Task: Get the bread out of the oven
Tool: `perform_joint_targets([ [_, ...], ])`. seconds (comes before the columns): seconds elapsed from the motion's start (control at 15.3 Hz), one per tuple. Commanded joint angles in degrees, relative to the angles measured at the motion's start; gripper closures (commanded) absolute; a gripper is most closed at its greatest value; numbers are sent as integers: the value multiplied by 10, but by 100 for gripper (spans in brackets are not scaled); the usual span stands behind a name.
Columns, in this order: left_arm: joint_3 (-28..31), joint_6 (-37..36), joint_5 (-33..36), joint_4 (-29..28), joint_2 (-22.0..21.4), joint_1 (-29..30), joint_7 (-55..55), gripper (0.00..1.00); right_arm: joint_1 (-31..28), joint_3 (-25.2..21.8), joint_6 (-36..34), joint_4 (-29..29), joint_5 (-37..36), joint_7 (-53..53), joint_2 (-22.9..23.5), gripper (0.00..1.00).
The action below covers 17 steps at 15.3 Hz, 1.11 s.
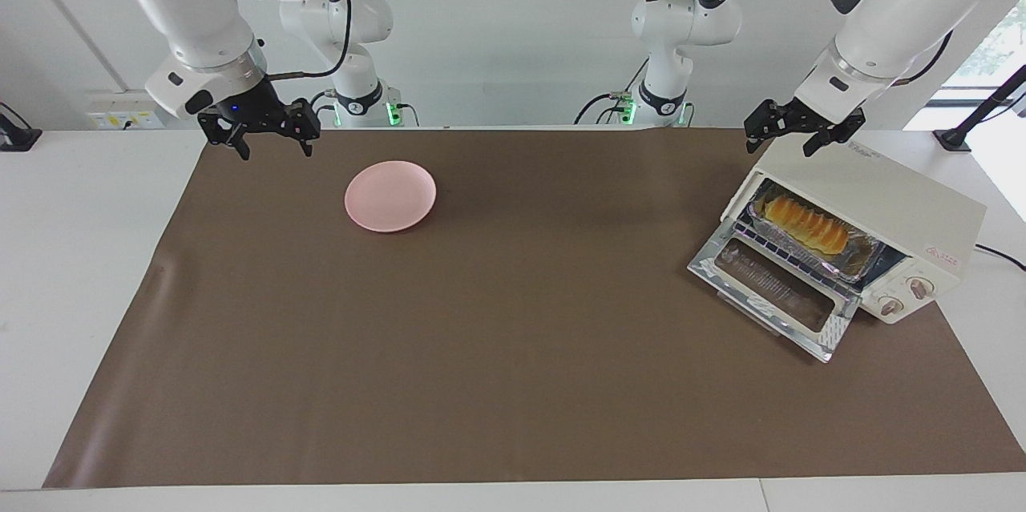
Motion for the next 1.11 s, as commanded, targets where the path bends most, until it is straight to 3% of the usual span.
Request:
perform_joint_targets([
  [0.0, -6, 12, -9, -14, -10, 7, 4, 0, -11, 8, 5, -14, -8, -15, -12, 0],
  [1.05, -2, 10, -3, -19, -12, 7, 8, 0, -11, 8, 5, -14, -8, -15, -12, 0],
])
